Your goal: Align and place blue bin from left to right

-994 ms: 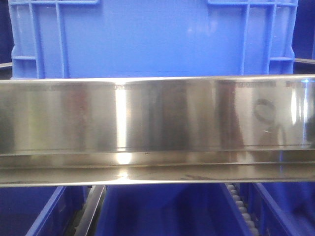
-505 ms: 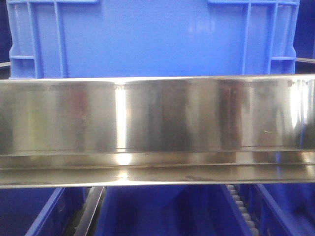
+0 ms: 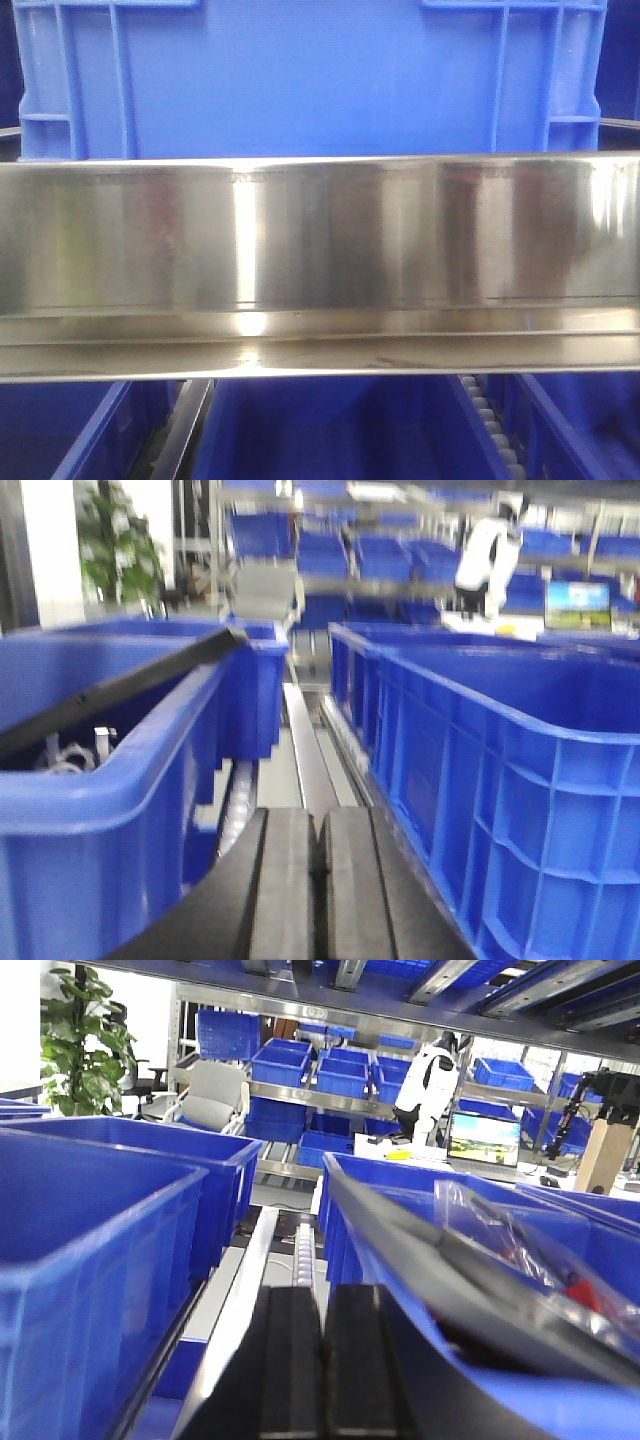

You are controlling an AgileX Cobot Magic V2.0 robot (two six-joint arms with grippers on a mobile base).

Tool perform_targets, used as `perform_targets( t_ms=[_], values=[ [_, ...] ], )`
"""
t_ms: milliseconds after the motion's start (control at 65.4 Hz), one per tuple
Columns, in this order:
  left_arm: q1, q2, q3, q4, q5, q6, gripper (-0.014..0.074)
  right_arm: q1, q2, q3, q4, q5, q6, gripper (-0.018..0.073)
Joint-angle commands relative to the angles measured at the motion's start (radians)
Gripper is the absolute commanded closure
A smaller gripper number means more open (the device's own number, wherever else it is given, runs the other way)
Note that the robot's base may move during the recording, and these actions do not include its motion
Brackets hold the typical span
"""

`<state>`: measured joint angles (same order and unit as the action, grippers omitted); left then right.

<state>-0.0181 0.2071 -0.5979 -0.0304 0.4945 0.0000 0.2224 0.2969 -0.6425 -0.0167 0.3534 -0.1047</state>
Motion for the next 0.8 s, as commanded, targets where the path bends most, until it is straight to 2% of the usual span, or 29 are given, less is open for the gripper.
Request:
perform_targets(
  t_ms=[0, 260, 443, 581, 780],
  values=[
    [0.002, 0.11, -0.09, -0.016, 0.05, 0.0, 0.0707, -0.006, 0.086, -0.065, 0.003, 0.004, 0.0, 0.0638],
    [0.002, 0.449, -0.333, -0.016, 0.062, 0.0, 0.0707, -0.004, 0.338, -0.258, 0.003, 0.108, 0.0, 0.0638],
    [0.002, 0.644, -0.486, -0.016, 0.041, 0.0, 0.0707, -0.004, 0.494, -0.356, 0.003, 0.109, 0.0, 0.0638],
    [0.002, 0.757, -0.525, -0.016, -0.024, 0.0, 0.0707, -0.004, 0.576, -0.381, 0.003, 0.072, 0.0, 0.0638],
    [0.002, 0.845, -0.525, -0.024, -0.039, 0.0, 0.0707, -0.004, 0.632, -0.381, 0.023, 0.063, 0.002, 0.0638]
  ],
)
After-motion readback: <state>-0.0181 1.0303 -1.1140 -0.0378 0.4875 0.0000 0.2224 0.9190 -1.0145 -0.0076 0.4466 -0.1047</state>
